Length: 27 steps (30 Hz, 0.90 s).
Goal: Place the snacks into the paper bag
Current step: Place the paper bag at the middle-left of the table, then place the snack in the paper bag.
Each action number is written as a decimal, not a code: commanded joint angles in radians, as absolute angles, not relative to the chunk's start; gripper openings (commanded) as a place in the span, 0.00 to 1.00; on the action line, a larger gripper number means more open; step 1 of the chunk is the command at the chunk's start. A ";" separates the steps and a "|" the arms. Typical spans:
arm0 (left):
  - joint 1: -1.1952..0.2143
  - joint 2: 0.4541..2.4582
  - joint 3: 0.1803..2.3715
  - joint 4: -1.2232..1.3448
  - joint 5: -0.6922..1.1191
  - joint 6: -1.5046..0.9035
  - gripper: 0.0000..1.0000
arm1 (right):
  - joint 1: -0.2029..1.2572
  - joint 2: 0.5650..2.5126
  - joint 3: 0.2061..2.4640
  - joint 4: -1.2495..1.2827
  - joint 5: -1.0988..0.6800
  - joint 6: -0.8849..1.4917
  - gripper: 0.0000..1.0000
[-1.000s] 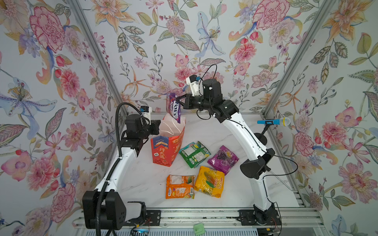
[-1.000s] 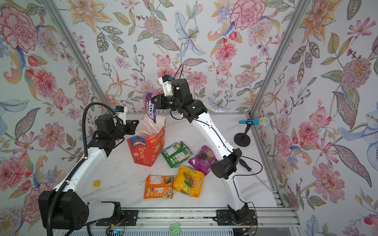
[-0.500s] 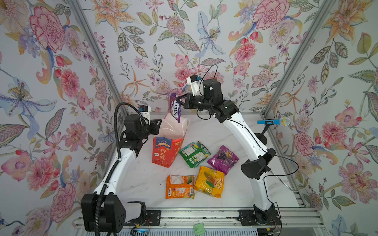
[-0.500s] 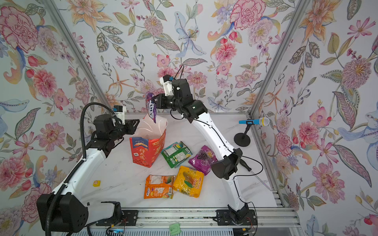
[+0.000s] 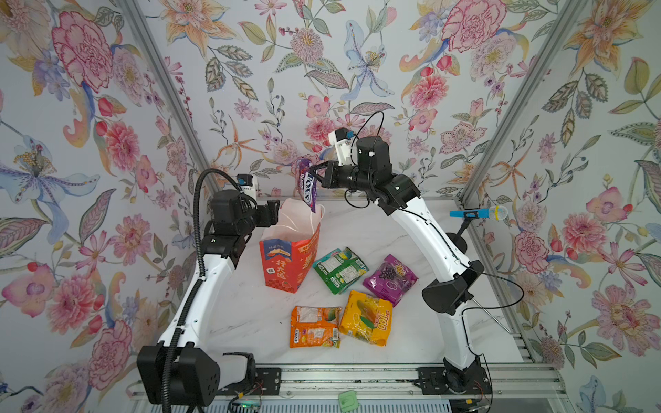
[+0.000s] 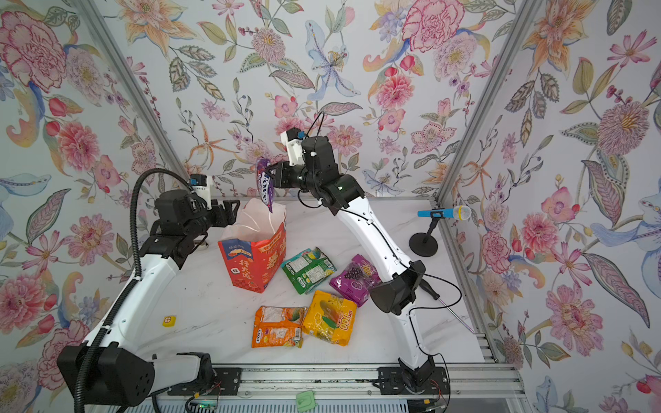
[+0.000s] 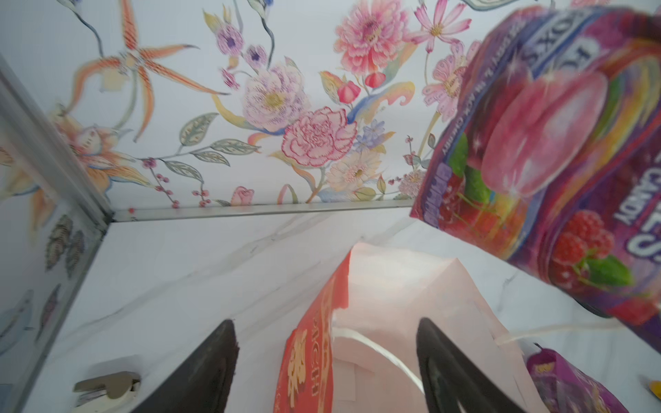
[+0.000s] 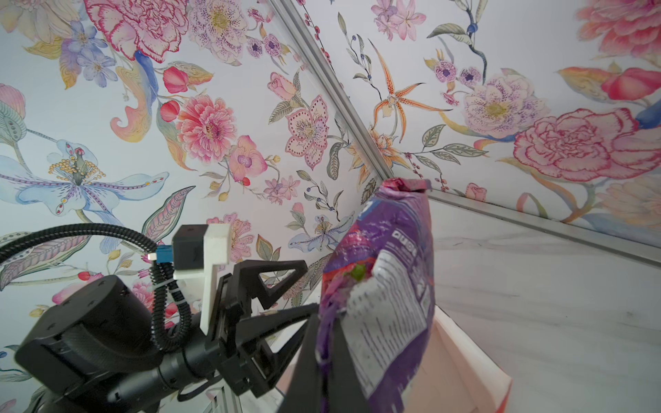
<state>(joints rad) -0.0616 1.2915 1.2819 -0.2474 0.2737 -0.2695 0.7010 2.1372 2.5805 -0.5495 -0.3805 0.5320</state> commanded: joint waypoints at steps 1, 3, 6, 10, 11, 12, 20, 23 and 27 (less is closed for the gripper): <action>-0.059 1.344 1.394 -0.420 0.202 -0.163 0.80 | 0.699 2.078 2.622 -0.504 -0.377 0.519 0.00; -0.058 1.394 1.452 -0.502 0.259 -0.134 0.80 | 0.699 2.079 2.622 -0.510 -0.385 0.521 0.00; -0.058 1.475 1.543 -0.642 0.281 -0.104 0.79 | 0.705 2.082 2.621 -0.517 -0.398 0.520 0.00; -0.058 1.532 1.604 -0.746 0.242 -0.087 0.80 | 0.712 2.089 2.622 -0.517 -0.412 0.521 0.00; -0.058 1.547 1.622 -0.770 0.240 -0.078 0.80 | 0.714 2.090 2.620 -0.516 -0.416 0.521 0.00; -0.058 1.555 1.638 -0.792 0.241 -0.070 0.80 | 0.715 2.090 2.622 -0.519 -0.420 0.519 0.00; -0.060 1.614 1.686 -0.859 0.229 -0.064 0.74 | 0.728 2.090 2.618 -0.540 -0.426 0.505 0.00; -0.059 1.609 1.668 -0.859 0.232 -0.066 0.70 | 0.738 2.087 2.617 -0.547 -0.420 0.496 0.00; -0.061 1.613 1.652 -0.859 0.251 -0.066 0.64 | 0.747 2.089 2.615 -0.550 -0.426 0.501 0.00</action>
